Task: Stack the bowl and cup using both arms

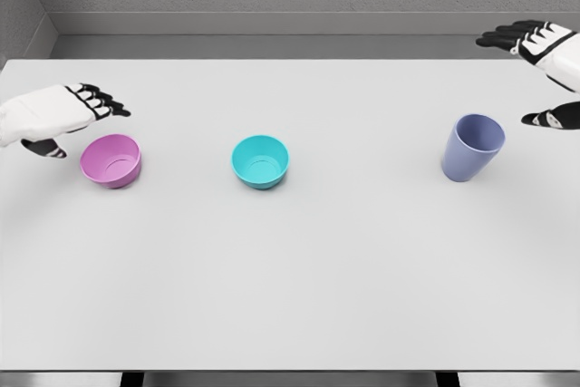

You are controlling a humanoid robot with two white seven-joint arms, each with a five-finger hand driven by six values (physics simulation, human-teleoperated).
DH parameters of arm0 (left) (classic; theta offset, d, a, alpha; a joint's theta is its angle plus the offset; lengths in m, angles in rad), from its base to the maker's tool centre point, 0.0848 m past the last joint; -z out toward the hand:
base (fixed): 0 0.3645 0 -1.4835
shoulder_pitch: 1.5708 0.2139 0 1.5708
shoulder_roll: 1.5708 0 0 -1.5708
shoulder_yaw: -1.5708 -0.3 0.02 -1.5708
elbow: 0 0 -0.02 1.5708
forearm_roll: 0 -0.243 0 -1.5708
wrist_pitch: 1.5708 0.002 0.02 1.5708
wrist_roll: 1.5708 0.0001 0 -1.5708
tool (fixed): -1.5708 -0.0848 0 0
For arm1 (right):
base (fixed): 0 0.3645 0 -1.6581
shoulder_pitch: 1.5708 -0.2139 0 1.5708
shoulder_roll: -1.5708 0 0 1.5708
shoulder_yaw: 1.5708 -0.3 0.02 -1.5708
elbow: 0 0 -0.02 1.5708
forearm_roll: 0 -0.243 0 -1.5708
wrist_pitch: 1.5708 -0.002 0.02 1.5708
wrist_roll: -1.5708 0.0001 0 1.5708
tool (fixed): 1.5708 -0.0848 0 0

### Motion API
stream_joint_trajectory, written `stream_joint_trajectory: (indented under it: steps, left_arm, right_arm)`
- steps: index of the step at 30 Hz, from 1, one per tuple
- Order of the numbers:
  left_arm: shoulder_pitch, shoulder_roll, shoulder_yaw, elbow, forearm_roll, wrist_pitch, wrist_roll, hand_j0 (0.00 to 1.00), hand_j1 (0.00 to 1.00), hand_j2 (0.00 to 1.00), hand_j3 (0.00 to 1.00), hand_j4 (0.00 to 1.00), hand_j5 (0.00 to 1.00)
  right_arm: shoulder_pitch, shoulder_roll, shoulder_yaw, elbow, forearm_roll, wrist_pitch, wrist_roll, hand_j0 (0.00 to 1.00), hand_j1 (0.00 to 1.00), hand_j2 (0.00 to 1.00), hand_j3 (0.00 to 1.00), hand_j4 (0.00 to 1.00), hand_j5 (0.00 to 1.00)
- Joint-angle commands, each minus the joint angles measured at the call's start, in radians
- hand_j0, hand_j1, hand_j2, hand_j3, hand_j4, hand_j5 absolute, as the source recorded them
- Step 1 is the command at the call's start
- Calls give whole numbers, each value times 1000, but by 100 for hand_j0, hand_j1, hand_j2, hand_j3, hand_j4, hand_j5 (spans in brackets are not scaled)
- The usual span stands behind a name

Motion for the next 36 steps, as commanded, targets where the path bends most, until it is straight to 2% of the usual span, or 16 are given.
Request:
stream_joint_trajectory:
  steps: [1, 10, 36]
  left_arm:
    - [0, 0, -21, -13, -5, 2, -1, 100, 100, 100, 100, 100, 100]
    - [0, 0, -45, -31, -57, 2, -1, 100, 100, 100, 100, 100, 100]
    - [2, -2, -85, -51, -86, 2, -3, 100, 100, 100, 100, 100, 100]
  right_arm:
    - [2, -3, -5, 0, -5, 1, -1, 100, 100, 100, 100, 100, 100]
    - [3, -3, -5, -2, -5, 1, -1, 100, 100, 100, 100, 100, 100]
    - [9, -15, -5, -2, -5, 1, -1, 100, 100, 100, 100, 100, 100]
